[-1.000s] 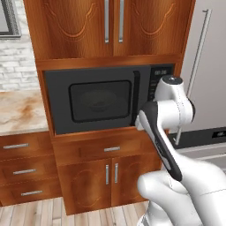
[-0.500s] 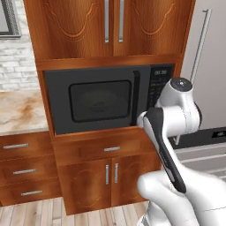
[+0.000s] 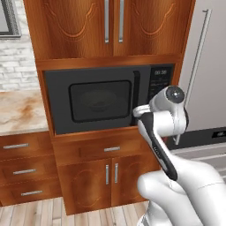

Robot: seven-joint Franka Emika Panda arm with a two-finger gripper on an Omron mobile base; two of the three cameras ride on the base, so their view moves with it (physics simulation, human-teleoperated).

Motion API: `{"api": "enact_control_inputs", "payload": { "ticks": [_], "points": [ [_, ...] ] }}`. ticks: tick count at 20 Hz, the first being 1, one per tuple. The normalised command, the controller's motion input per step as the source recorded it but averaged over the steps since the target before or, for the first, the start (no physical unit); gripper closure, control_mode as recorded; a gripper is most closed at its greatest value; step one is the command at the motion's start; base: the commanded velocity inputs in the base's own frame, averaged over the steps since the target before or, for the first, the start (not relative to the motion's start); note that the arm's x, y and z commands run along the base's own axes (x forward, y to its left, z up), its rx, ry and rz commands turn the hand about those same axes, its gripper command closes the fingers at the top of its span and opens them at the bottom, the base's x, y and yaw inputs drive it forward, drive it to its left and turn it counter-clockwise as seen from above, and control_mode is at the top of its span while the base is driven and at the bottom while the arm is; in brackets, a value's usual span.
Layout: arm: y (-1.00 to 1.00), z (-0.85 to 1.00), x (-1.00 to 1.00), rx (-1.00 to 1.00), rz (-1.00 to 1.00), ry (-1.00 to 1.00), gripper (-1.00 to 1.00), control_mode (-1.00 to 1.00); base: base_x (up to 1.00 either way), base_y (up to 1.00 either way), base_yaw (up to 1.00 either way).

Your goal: The microwave is finished heating the shrimp and mushroom. Take the bowl containing the food and place it on the dining counter.

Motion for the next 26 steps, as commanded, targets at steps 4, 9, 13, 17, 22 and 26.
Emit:
{"api": "enact_control_inputs", "payload": {
  "ticks": [4, 9, 13, 17, 22, 26],
  "points": [
    [-0.01, 0.0, 1.0, 0.0, 0.0, 0.0, -1.0, -1.0, 0.0, 0.0, 0.0],
    [0.0, -0.01, 1.0, 0.0, 0.0, 0.0, -1.0, -1.0, 0.0, 0.0, 0.0],
    [0.0, -0.1, 1.0, 0.0, 0.0, 0.0, -1.0, -1.0, 0.0, 0.0, 0.0],
    [0.0, -0.22, 0.94, 0.0, 0.0, 0.0, -1.0, -1.0, 0.0, 0.0, 0.0],
    [0.0, -0.26, 0.8, 0.0, 0.0, 0.0, -1.0, -1.0, 0.0, 0.0, 0.0],
    [0.0, -0.28, 0.63, 0.0, 0.0, 0.0, 1.0, -1.0, 0.0, 0.0, 0.0]
  ]
}}
